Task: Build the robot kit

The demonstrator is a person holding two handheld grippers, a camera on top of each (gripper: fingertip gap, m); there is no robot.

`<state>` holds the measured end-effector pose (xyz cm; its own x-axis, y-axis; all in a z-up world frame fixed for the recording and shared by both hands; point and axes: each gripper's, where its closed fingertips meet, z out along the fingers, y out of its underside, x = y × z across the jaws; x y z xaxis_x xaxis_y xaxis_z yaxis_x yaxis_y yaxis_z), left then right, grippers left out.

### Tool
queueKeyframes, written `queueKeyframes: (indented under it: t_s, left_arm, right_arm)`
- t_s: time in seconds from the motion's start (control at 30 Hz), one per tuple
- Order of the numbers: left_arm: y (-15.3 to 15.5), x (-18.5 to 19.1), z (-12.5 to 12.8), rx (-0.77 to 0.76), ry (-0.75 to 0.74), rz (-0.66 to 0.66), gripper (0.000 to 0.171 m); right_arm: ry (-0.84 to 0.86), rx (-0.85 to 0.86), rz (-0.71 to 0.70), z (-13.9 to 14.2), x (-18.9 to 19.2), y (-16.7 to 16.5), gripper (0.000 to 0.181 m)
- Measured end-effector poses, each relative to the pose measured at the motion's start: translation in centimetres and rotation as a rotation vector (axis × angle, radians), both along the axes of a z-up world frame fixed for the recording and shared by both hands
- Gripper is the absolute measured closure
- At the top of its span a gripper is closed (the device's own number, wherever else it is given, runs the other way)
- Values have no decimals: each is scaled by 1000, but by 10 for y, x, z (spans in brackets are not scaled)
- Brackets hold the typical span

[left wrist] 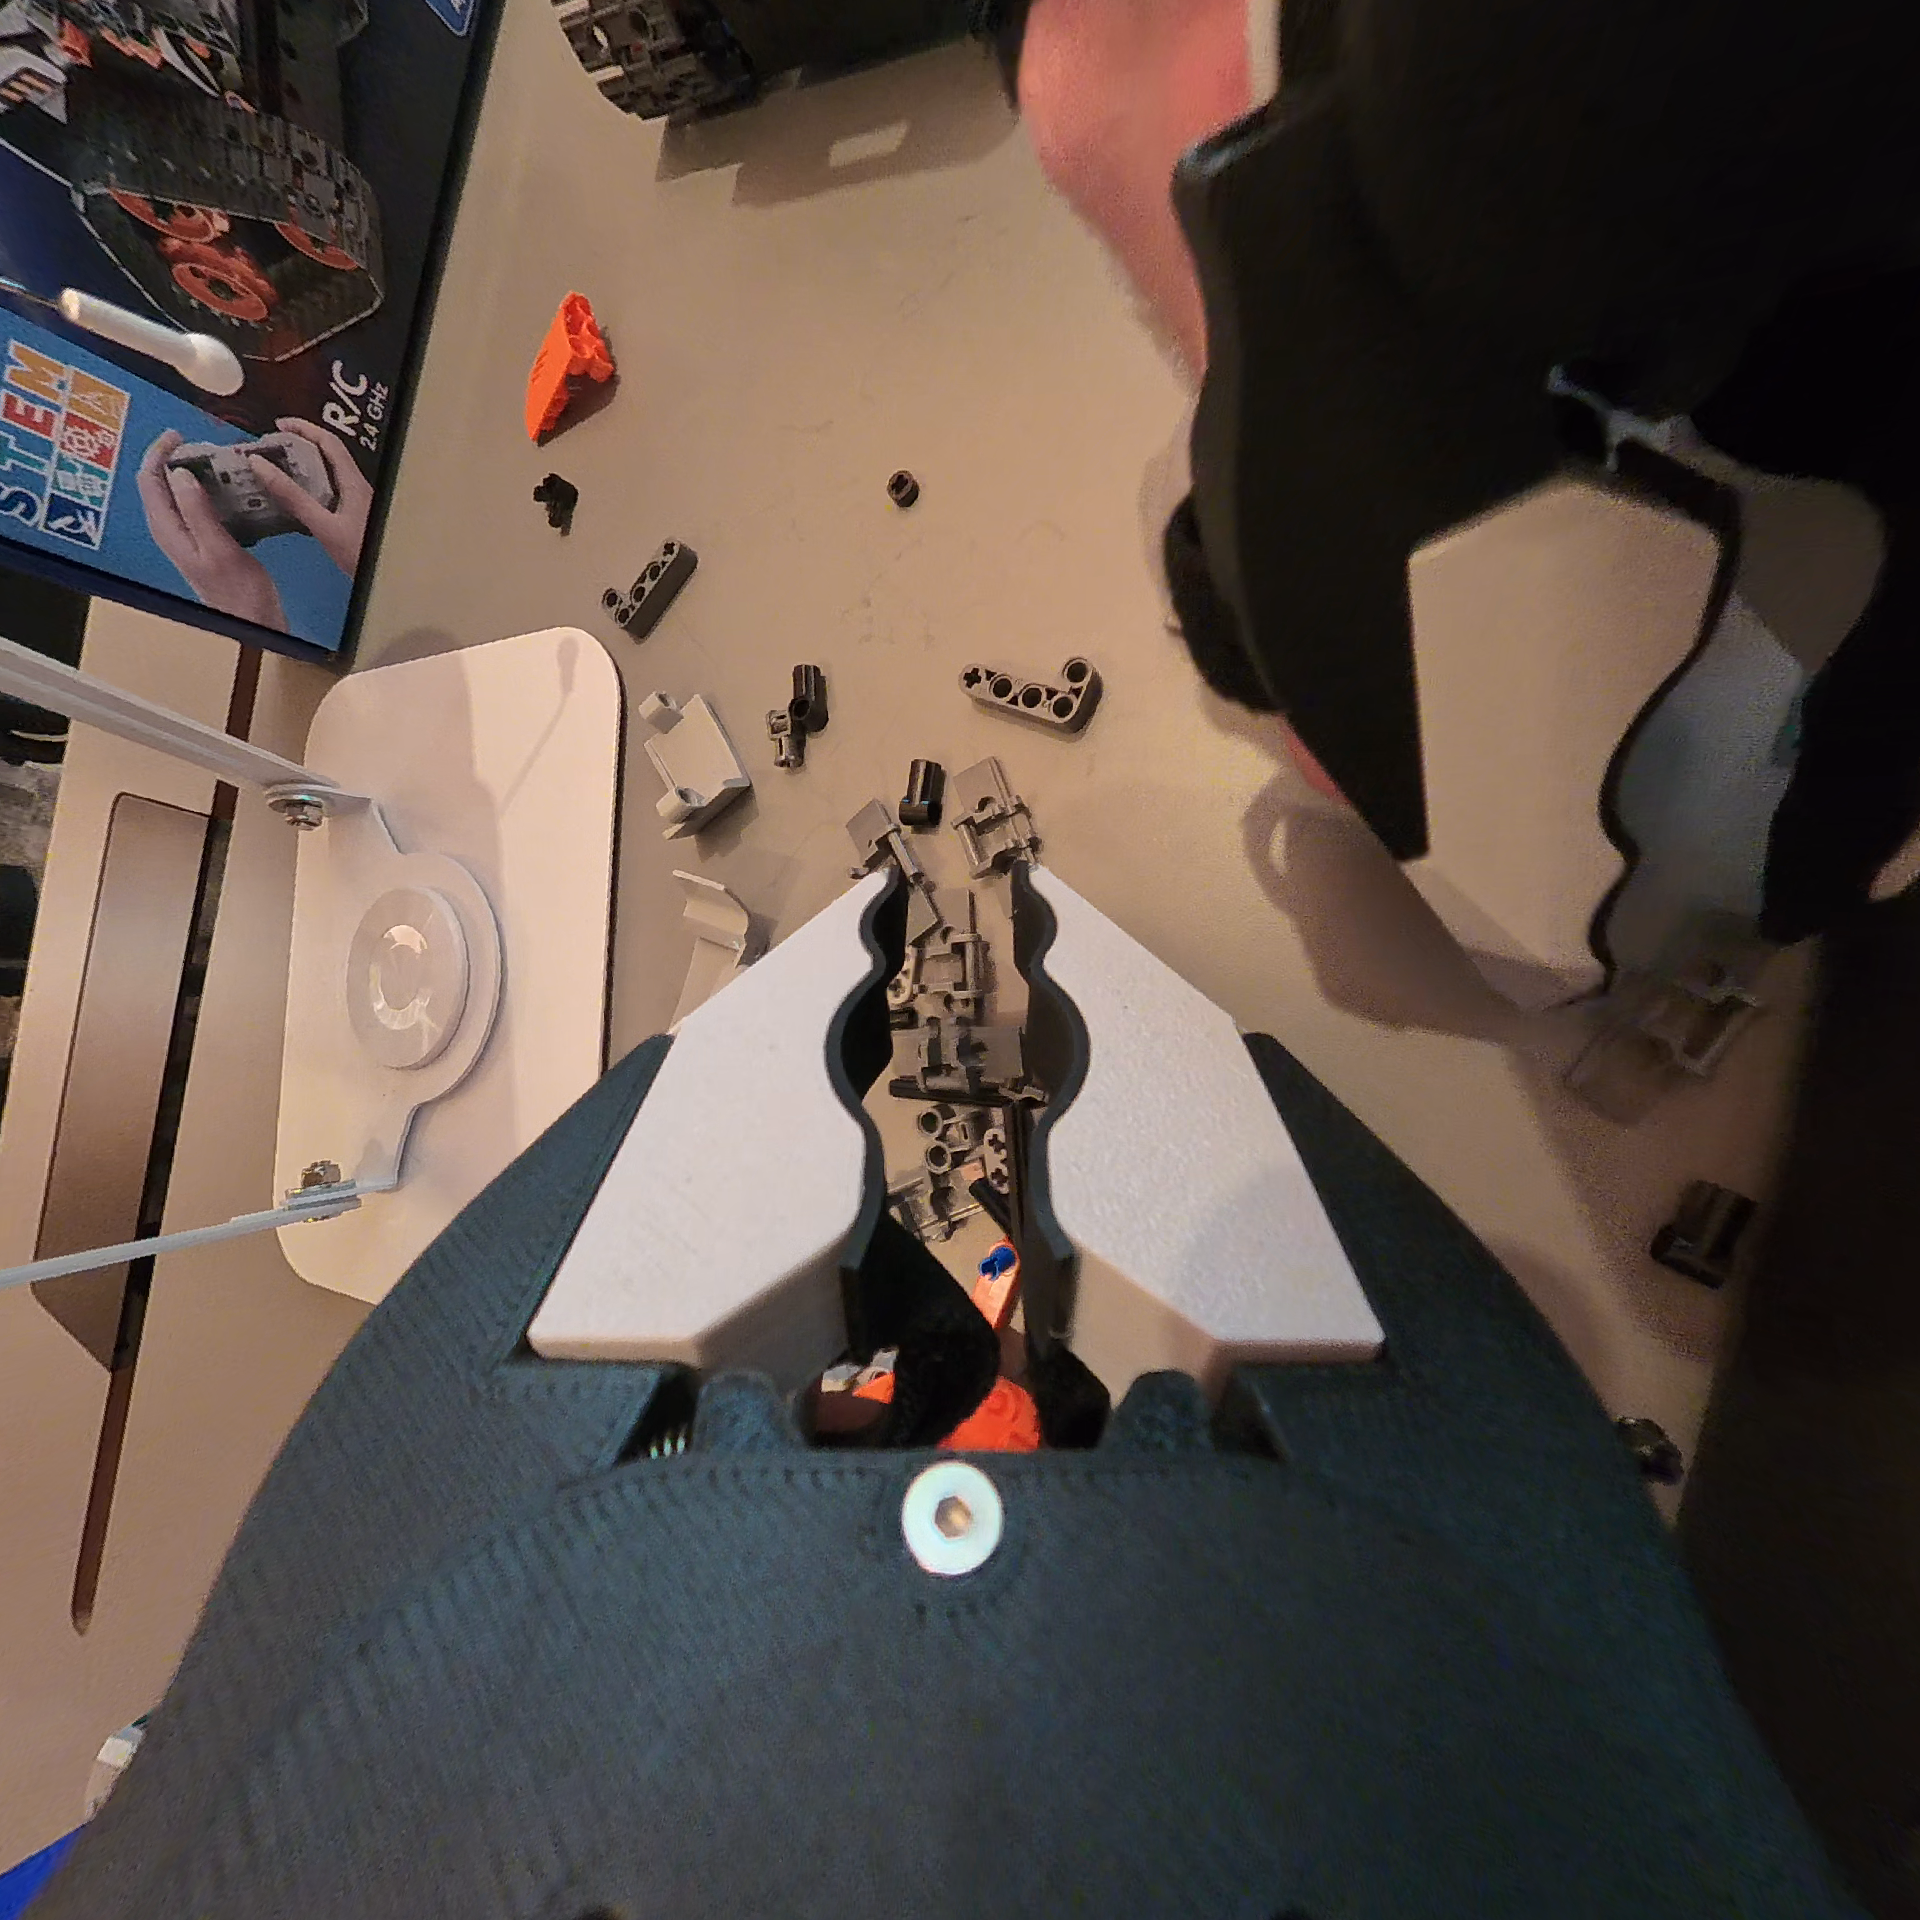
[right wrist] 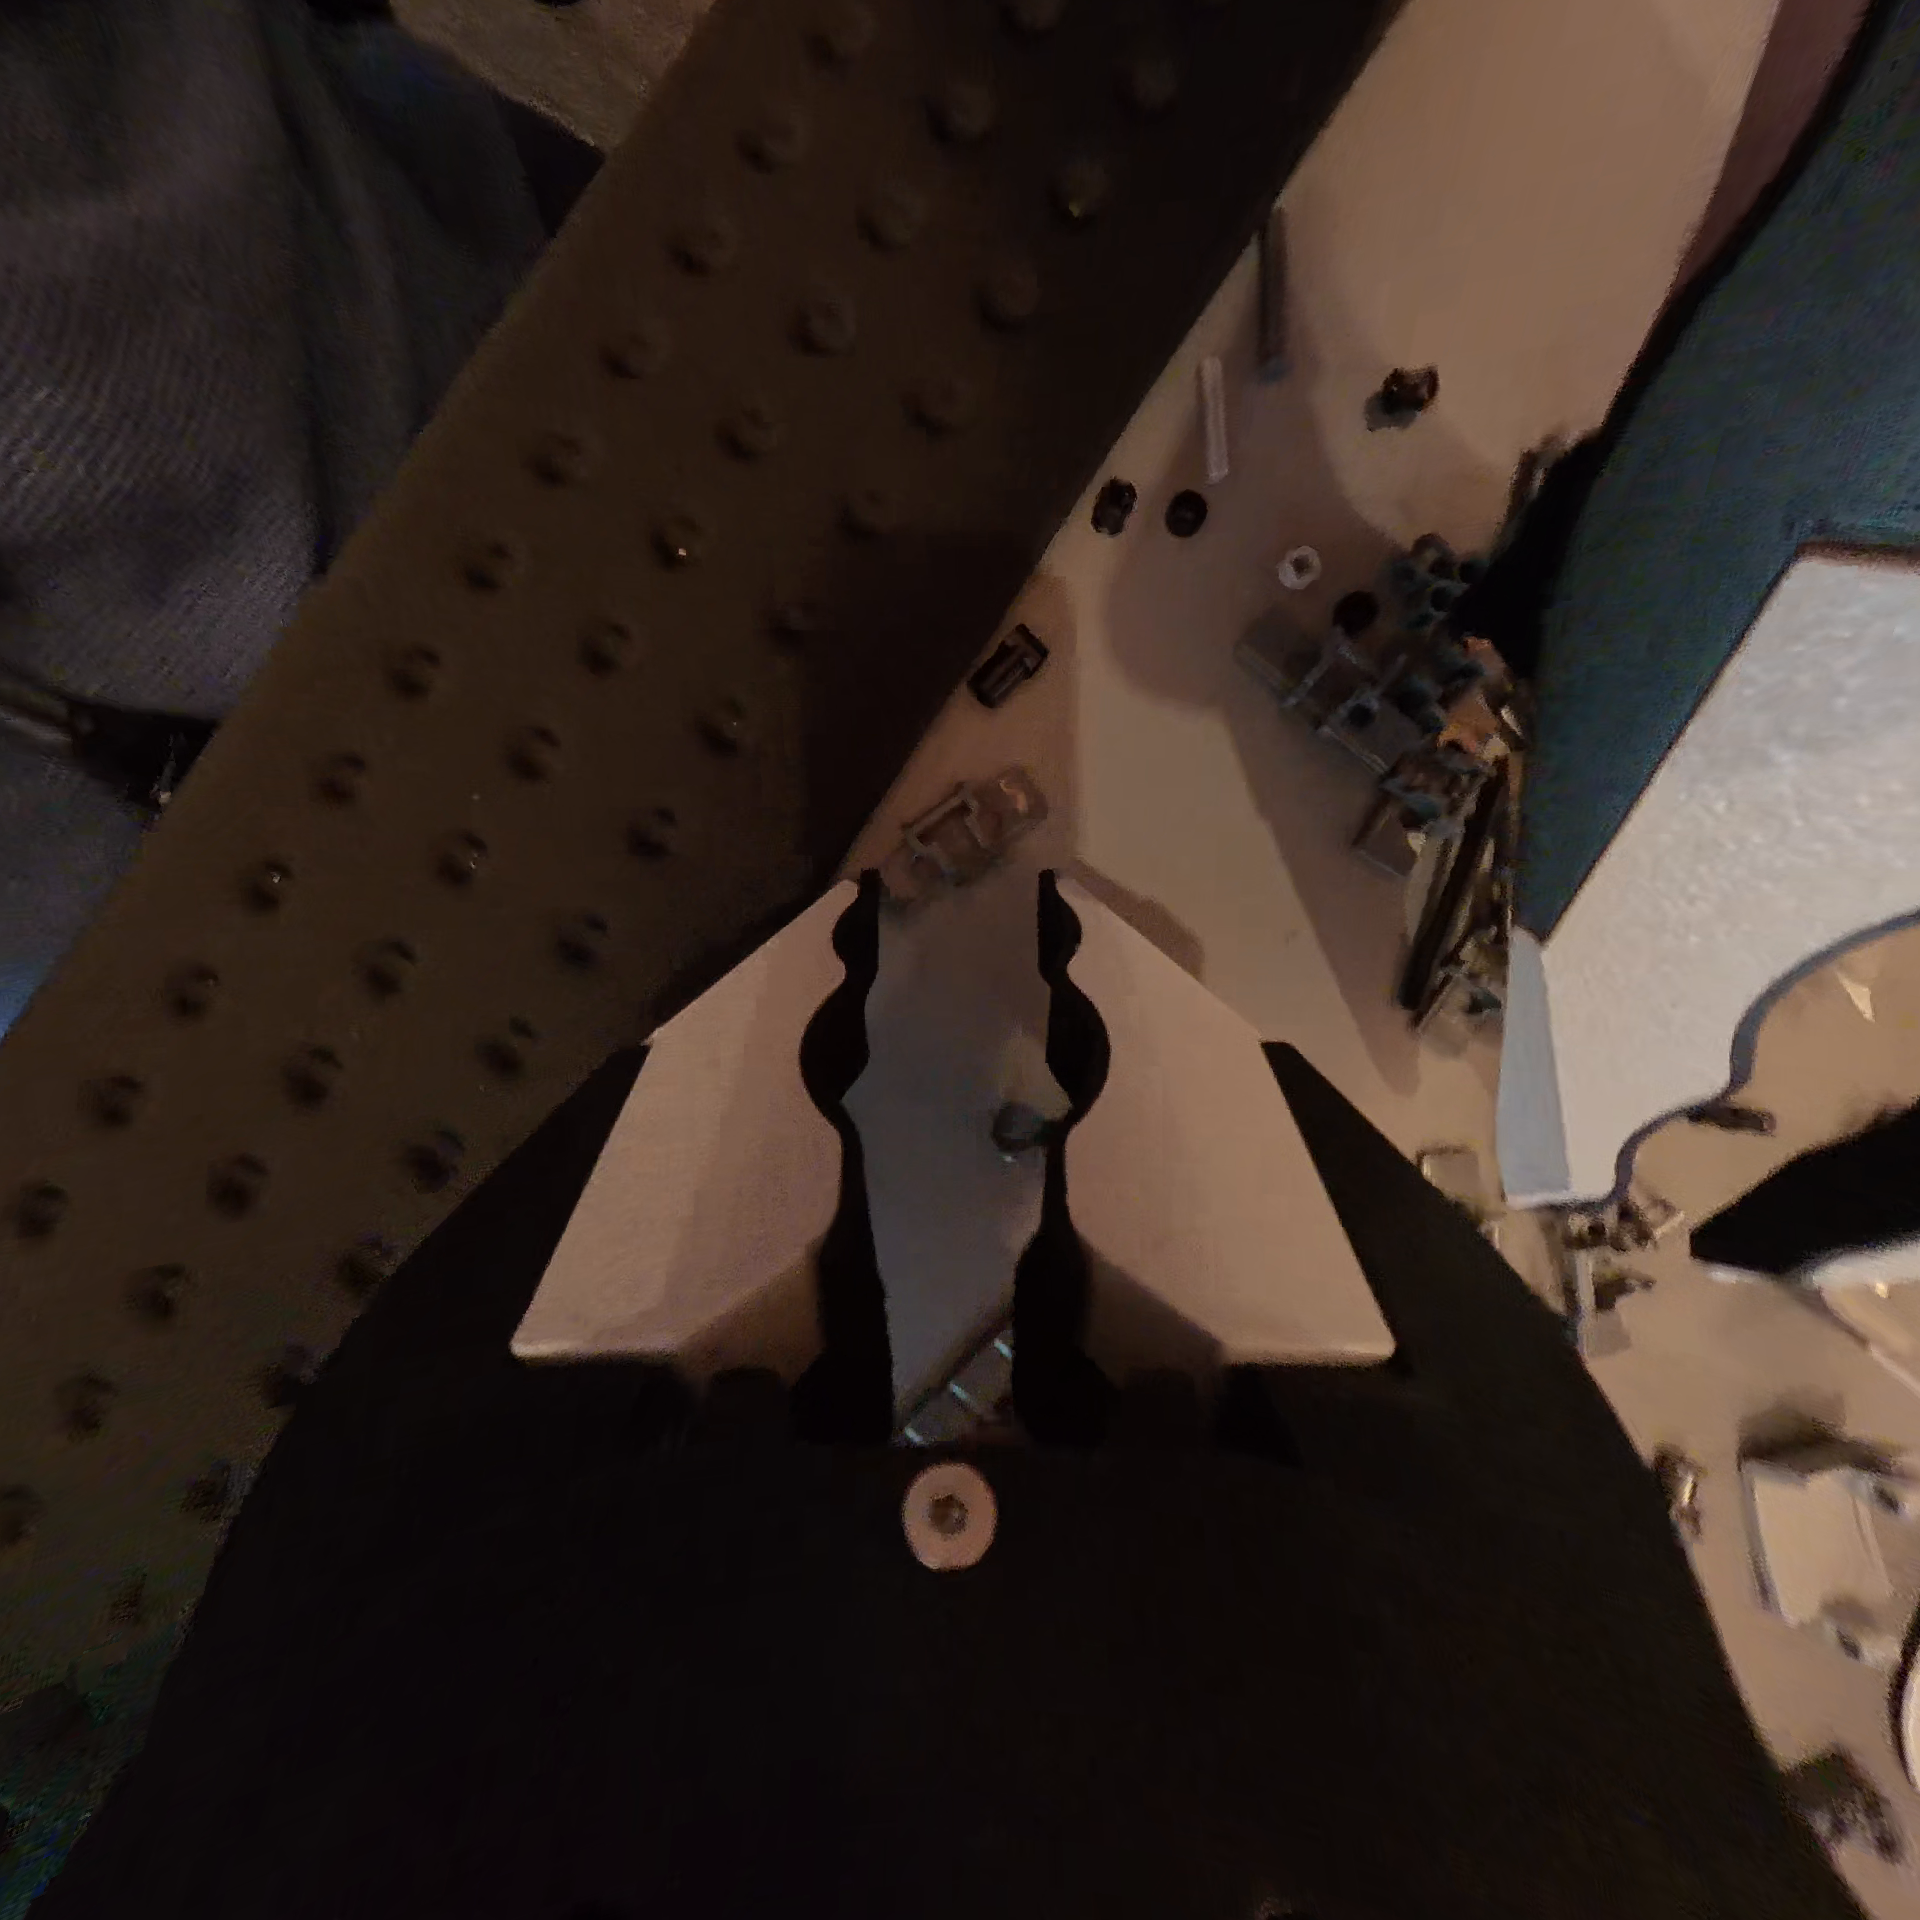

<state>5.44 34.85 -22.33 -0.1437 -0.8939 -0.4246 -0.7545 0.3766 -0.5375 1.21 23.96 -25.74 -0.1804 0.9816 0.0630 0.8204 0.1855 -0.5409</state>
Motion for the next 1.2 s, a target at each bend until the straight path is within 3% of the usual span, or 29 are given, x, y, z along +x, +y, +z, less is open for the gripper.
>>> queueKeyframes:
  t_s: [0.13,0.57,0.73,0.9,1.03,1.2]
  left_arm:
    - [3,-2,1,-6,-7,6,152]
    - [6,-5,-1,-15,-3,10,152]
    - [9,-6,-1,-20,-8,20,153]
    - [12,-6,-2,-37,-5,41,153]
    - [16,-9,-1,-21,-6,51,153]
    - [15,-8,-2,-12,1,48,153]
  right_arm:
    - [39,-24,102,4,-9,0,167]
    - [-11,-79,176,-4,-8,-1,168]
    - [6,-66,137,-2,-6,6,172]
    - [-16,-13,3,-4,1,22,171]
    - [-17,-67,-85,-2,7,17,162]
    - [42,-8,-53,10,19,26,158]
